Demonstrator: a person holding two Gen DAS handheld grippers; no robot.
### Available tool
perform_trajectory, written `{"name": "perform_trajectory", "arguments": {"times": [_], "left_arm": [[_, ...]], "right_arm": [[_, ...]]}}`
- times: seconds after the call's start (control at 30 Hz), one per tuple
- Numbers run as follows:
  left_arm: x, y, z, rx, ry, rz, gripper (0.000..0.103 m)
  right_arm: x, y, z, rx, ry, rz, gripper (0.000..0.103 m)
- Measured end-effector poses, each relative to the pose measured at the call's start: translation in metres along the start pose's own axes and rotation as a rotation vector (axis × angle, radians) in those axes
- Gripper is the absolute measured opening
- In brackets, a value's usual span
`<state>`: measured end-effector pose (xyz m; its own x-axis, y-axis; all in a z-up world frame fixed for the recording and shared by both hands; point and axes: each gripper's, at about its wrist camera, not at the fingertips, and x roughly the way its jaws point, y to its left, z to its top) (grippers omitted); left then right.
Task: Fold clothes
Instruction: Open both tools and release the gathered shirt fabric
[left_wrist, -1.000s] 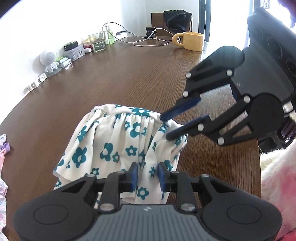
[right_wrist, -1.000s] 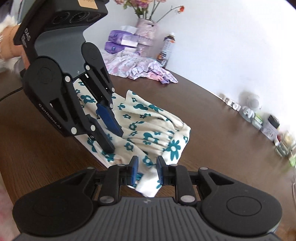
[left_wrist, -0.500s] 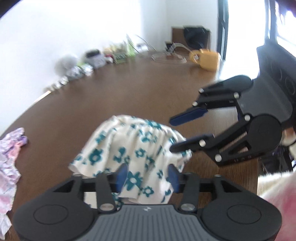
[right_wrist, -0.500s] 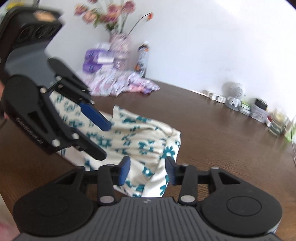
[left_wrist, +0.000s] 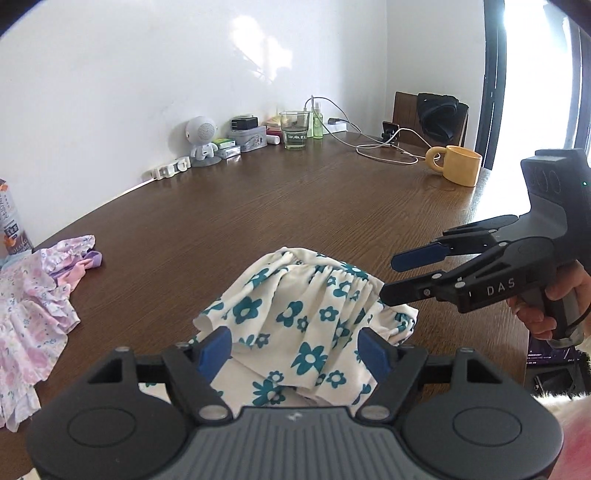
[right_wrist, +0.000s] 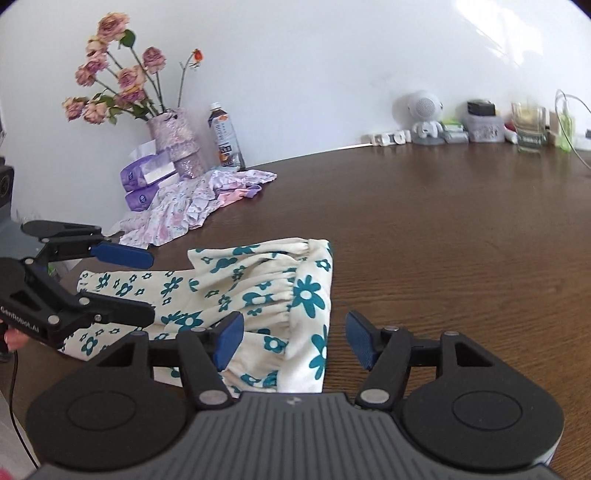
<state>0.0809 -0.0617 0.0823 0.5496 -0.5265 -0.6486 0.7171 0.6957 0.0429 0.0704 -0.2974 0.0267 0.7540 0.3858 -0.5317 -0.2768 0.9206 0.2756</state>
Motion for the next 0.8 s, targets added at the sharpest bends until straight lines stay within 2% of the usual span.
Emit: {"name": "perform_trajectory", "arguments": {"times": [0.47,0.8], "left_arm": [[-0.004,0.003,-0.004,0.001,-0.026,-0.010,0.078],[0.001,0.008,-0.002,-0.005,-0.034,-0.009,0.079]], "right_arm": [[0.009,-0.014,-0.002,0.105,0.014,0.033,0.069],[0.016,-0.031,-0.003,0.203,0.020,0.062,0.070]]}}
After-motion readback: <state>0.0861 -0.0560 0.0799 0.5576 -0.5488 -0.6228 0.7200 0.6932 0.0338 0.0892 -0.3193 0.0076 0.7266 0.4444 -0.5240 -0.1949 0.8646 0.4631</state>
